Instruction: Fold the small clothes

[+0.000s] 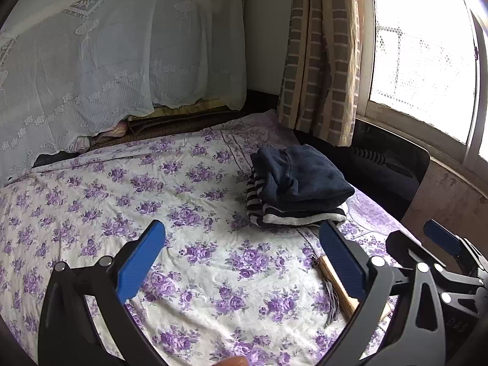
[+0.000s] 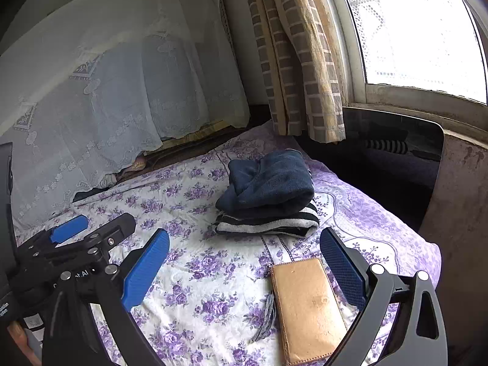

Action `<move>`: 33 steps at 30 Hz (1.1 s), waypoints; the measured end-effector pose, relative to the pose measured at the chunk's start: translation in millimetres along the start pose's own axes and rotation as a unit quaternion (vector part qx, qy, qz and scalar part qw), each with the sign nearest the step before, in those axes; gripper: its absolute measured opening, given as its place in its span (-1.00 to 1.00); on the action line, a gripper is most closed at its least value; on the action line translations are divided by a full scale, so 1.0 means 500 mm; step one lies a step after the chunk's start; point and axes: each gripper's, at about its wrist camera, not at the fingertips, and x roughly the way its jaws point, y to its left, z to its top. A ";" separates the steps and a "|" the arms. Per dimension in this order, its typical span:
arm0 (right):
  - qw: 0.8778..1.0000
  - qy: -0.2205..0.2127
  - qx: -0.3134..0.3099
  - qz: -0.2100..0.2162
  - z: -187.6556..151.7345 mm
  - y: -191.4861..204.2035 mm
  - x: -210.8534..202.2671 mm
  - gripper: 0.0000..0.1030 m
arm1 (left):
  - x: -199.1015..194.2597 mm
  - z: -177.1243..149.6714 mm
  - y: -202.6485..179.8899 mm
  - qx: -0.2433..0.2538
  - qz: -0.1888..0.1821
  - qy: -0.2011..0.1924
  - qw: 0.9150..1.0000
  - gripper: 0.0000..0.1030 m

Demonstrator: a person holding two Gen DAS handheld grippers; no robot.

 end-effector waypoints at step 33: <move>1.000 -0.002 0.000 0.002 -0.001 0.001 0.000 0.93 | -0.002 0.002 0.004 0.000 -0.001 0.001 1.000 0.91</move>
